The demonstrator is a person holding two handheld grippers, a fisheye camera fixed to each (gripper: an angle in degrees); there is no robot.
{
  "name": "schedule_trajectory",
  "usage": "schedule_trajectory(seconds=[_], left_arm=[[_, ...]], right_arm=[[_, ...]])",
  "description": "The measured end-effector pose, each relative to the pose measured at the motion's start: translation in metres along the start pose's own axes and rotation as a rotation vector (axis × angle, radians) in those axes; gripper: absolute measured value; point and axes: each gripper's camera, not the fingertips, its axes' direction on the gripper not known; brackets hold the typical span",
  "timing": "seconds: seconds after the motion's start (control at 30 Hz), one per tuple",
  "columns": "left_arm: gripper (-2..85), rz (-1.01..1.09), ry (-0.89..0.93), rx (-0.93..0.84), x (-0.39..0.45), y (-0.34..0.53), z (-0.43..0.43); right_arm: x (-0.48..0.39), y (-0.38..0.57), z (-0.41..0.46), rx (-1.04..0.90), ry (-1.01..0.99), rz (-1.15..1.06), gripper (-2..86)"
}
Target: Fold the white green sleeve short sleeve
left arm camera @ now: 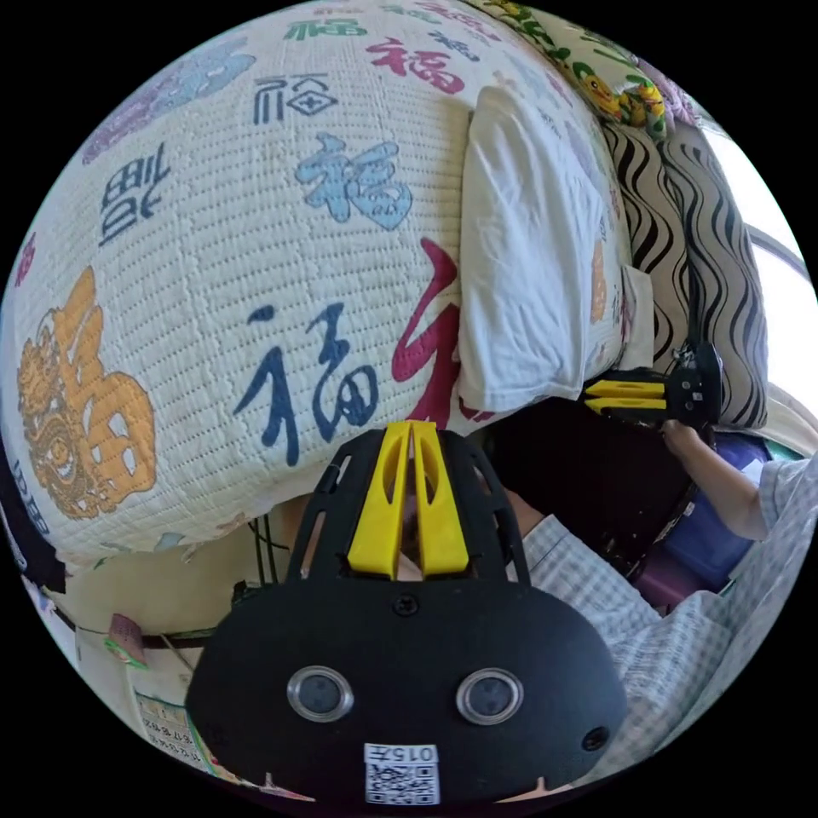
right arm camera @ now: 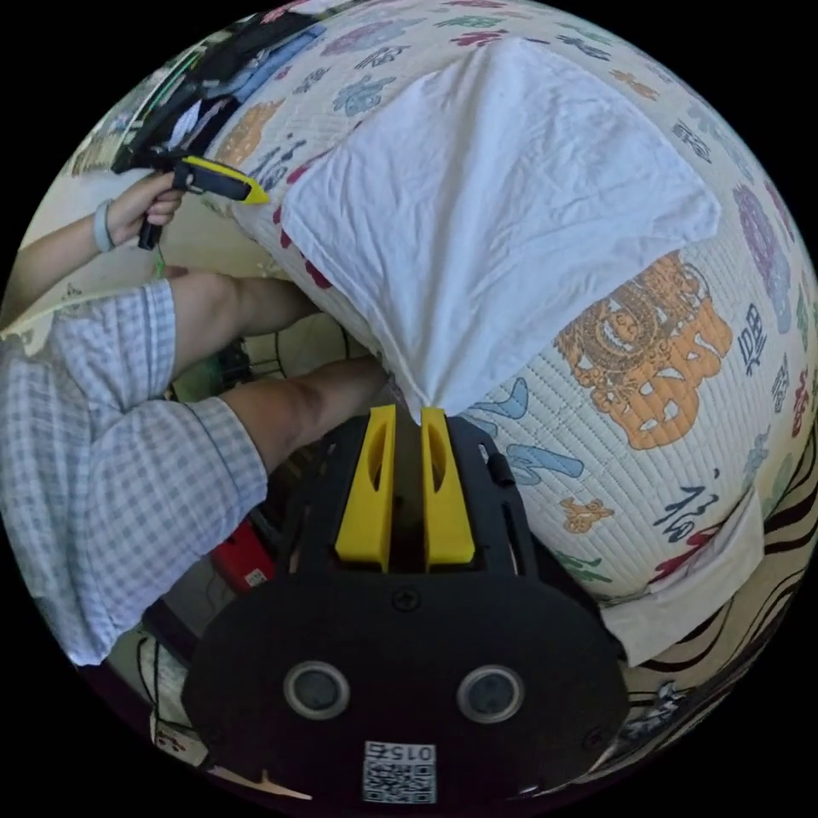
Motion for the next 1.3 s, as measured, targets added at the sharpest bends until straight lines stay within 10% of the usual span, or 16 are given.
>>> schedule_trajectory(seconds=[0.3,0.8,1.3], left_arm=[[8.7,0.218,0.124,0.329,0.034,-0.086,-0.089],[3.2,0.295,0.290,0.156,0.053,-0.139,-0.090],[1.5,0.809,0.348,0.224,0.111,-0.065,-0.157]], right_arm=[[0.126,0.000,-0.096,0.492,-0.258,0.400,10.7],[0.169,-0.041,-0.107,0.554,-0.672,0.436,2.4],[0.083,-0.047,-0.190,0.632,-0.288,0.175,14.1]])
